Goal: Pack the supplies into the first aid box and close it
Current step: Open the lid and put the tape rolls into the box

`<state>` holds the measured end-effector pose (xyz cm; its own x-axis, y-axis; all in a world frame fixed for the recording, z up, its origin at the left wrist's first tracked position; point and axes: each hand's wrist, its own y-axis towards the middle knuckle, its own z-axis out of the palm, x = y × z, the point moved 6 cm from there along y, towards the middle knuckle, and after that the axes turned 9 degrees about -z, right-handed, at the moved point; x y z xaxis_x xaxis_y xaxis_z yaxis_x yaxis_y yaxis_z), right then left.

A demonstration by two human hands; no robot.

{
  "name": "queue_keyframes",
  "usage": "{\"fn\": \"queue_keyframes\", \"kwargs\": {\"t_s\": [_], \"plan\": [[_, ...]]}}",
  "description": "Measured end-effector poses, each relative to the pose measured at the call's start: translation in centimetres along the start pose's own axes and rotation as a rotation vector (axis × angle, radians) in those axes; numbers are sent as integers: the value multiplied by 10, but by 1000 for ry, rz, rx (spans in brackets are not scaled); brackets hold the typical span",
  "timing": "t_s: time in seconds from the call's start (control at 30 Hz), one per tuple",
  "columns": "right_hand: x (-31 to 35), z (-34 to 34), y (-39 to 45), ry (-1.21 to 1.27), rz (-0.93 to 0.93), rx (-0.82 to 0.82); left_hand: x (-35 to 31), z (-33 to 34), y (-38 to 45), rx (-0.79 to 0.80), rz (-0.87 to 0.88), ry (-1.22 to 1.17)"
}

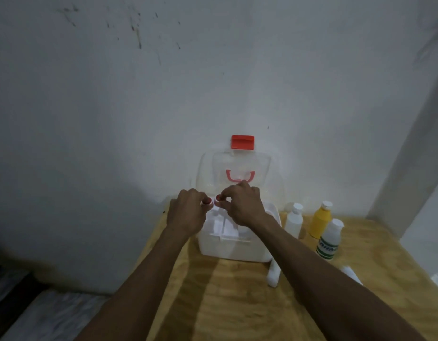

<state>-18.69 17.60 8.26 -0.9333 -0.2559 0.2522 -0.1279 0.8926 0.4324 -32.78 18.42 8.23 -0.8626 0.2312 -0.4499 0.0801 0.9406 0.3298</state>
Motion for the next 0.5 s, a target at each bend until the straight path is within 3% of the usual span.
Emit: {"fn": "queue_keyframes", "kwargs": {"t_s": [0.5], "plan": [[-6, 20, 11, -26, 17, 184, 18, 28, 14, 93, -25, 38]]}}
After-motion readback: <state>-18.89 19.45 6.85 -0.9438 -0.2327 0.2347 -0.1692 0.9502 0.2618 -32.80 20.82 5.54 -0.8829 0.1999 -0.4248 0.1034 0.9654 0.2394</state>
